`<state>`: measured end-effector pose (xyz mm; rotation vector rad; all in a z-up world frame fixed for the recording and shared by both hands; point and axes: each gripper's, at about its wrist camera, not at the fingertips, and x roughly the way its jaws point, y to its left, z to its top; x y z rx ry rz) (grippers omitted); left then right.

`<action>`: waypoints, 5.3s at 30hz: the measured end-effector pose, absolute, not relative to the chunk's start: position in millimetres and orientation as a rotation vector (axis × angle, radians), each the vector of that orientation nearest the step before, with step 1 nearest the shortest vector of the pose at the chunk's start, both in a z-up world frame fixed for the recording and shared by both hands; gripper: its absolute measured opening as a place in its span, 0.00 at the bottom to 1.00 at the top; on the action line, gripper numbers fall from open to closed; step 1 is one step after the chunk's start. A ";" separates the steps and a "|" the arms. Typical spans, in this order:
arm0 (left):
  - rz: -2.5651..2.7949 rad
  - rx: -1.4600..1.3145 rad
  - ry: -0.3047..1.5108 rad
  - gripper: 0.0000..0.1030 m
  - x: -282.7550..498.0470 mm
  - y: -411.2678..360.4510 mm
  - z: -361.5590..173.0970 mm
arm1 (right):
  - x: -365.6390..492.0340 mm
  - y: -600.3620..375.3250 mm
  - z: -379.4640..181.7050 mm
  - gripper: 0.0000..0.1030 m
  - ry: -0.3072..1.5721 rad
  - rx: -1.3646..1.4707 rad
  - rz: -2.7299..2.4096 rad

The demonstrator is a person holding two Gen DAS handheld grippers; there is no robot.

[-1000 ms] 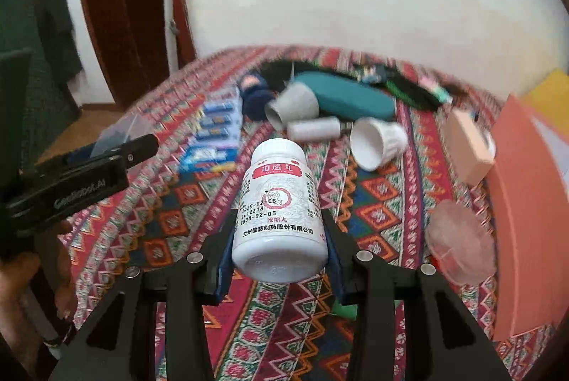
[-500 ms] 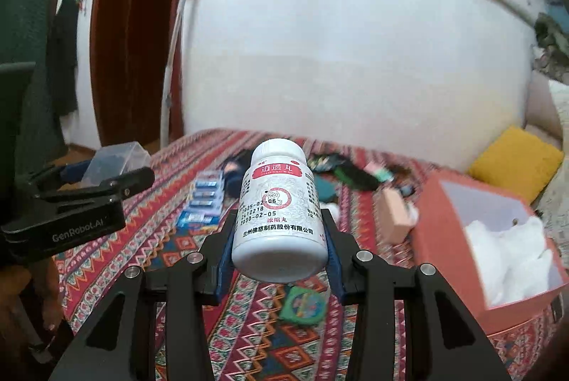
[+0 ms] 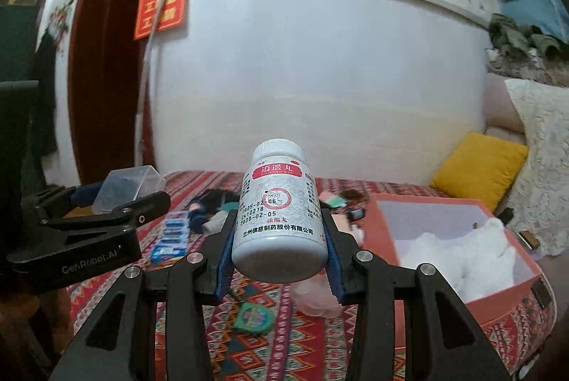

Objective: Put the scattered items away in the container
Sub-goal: 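Lower the pill bottle and clear case into the pink box, opening both grippers, then move both tools back over the items on the bed, then grasp the green tape measure with the right gripper while the left grasps the battery pack, then drop the tape measure and battery pack into the pink box, opening both grippers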

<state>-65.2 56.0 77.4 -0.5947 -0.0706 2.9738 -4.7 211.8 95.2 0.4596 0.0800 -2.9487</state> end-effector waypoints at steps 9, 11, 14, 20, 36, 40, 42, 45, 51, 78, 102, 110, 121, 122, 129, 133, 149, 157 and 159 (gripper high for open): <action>2.865 -0.530 -0.011 0.74 -78.4 125.7 96.0 | 0.6 276.7 115.8 0.44 -0.037 0.369 -3.092; 2.837 -0.527 -0.008 0.74 -83.3 141.0 99.5 | 1.6 293.4 120.5 0.44 -0.075 0.352 -3.122; 2.793 -0.519 0.023 0.74 -91.4 170.4 105.8 | 4.3 324.9 128.0 0.44 -0.118 0.322 -3.171; 2.684 -0.535 0.063 0.74 -111.8 225.2 113.0 | -2.1 387.0 139.7 0.44 -0.194 0.292 -3.318; 2.484 -0.736 0.241 0.78 -174.8 331.4 69.2 | -75.7 519.8 73.9 0.78 -0.523 0.700 -3.378; 2.503 -0.769 0.201 0.96 -179.4 316.7 61.5 | -78.4 533.5 62.6 0.88 -0.624 0.716 -3.334; 2.522 -0.776 0.181 0.96 -180.1 307.9 58.6 | -75.1 532.3 63.1 0.88 -0.613 0.691 -3.338; 2.535 -0.806 0.151 0.96 -181.7 296.6 55.2 | -70.2 531.1 64.6 0.88 -0.609 0.660 -3.347; 2.589 -0.823 0.139 0.96 -171.9 259.8 50.6 | -62.8 502.1 72.6 0.88 -0.563 0.643 -3.335; 2.934 -1.366 -0.187 0.96 -172.0 -48.2 -85.4 | -106.4 211.3 -69.6 0.91 0.008 1.259 -2.576; 2.980 -1.420 -0.326 0.78 -285.7 -75.4 -130.2 | -146.1 170.8 -109.2 0.56 0.146 1.317 -2.544; 2.991 -1.336 -0.530 0.77 -231.6 -88.4 -102.9 | -137.7 166.4 -90.0 0.56 0.023 1.286 -2.499; 3.023 -1.078 -0.505 0.77 -130.9 -81.8 -30.1 | -99.7 174.5 -36.9 0.56 0.026 1.059 -2.591; 3.021 -1.059 -0.503 0.77 -125.8 -81.1 -24.8 | -97.4 176.8 -31.7 0.56 0.024 1.037 -2.604; 2.987 -0.962 -0.481 0.77 -106.9 -57.4 10.3 | -79.9 204.1 9.8 0.56 -0.016 0.872 -2.716; 2.935 -0.913 -0.427 0.77 -107.8 -26.2 31.9 | -69.1 232.1 37.5 0.56 -0.062 0.764 -2.817; 2.555 -0.711 -0.130 0.78 -169.7 242.8 124.1 | -96.2 475.6 154.1 0.57 -0.651 0.451 -3.257; 2.485 -0.894 0.055 0.83 -225.8 320.0 86.4 | -153.7 543.7 91.5 0.98 -0.860 0.744 -3.188; 2.497 -0.909 0.009 0.85 -226.5 300.9 79.8 | -154.8 541.5 89.2 0.98 -0.857 0.750 -3.185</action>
